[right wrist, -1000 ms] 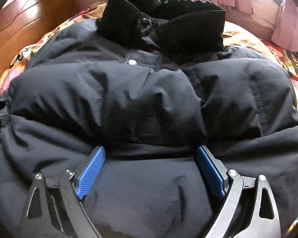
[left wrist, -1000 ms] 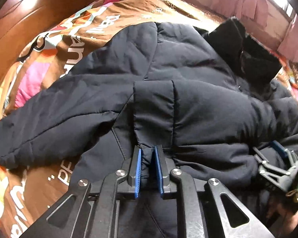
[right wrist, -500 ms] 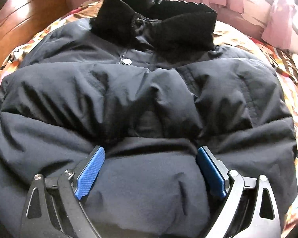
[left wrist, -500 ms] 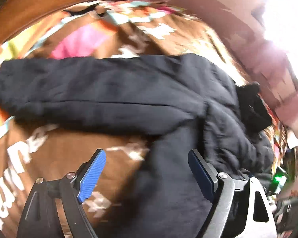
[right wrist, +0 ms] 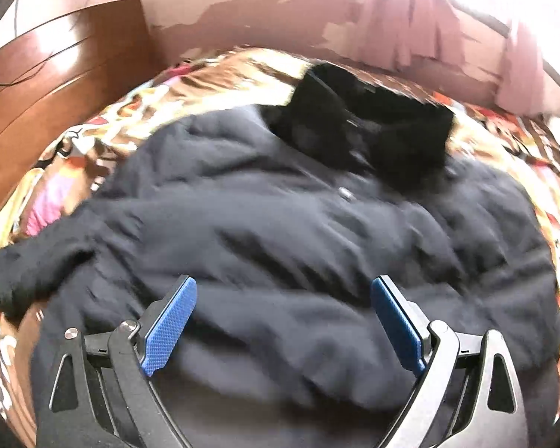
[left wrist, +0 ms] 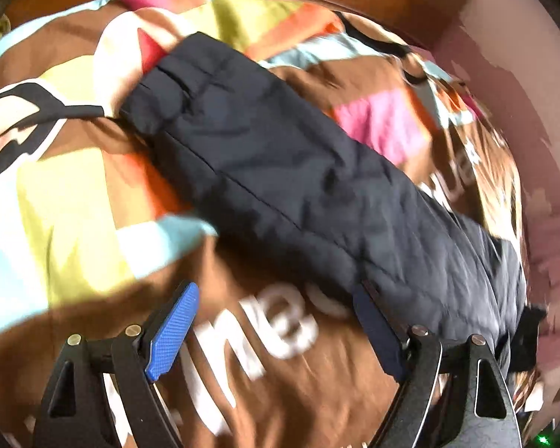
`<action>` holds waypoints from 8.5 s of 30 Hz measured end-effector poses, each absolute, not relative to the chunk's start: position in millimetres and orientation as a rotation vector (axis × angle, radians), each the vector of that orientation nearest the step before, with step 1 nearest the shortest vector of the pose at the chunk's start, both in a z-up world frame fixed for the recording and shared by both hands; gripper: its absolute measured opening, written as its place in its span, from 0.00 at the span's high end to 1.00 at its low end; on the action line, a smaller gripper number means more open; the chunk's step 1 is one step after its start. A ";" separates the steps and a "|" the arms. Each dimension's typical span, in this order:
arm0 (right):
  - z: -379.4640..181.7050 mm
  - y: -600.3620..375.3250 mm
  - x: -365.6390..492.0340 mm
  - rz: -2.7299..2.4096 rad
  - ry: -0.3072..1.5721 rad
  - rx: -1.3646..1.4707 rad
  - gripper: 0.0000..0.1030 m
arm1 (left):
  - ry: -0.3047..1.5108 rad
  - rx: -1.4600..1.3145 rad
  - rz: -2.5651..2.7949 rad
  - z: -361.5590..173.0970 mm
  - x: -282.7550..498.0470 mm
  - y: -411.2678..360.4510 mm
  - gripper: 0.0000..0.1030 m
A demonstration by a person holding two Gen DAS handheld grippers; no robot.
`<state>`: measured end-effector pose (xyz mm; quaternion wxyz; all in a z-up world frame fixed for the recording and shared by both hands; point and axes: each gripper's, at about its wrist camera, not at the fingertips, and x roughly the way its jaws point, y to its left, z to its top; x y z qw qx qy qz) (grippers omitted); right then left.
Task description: Fold large clothes
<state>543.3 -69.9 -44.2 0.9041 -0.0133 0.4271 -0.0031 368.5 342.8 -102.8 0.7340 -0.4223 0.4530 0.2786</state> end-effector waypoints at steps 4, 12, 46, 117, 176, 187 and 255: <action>-52.8 -34.3 573.0 0.041 0.898 -0.038 0.11 | 1.024 -1.031 0.584 -125.1 381.9 365.4 0.19; -86.7 -25.3 563.9 0.052 0.896 0.018 0.05 | 0.978 -1.118 0.621 -147.6 388.4 382.8 0.41; 20.9 -251.6 451.5 -0.122 0.828 0.136 0.02 | 0.646 -0.084 -0.113 137.1 488.8 50.1 0.95; -26.3 -310.0 480.1 -0.148 0.999 0.355 0.90 | 1.021 -0.165 -0.022 4.0 509.0 35.6 0.19; -1.4 -232.5 783.6 0.279 1.082 -0.044 0.72 | 1.032 0.043 -0.359 10.7 793.3 -80.0 0.87; 7.4 -268.0 716.2 0.331 0.974 0.114 0.97 | 1.059 -0.189 -0.507 8.2 767.1 -5.3 0.95; -140.4 -191.7 718.1 0.288 1.450 0.272 1.00 | 1.329 0.079 -0.440 -102.3 708.5 -79.1 0.97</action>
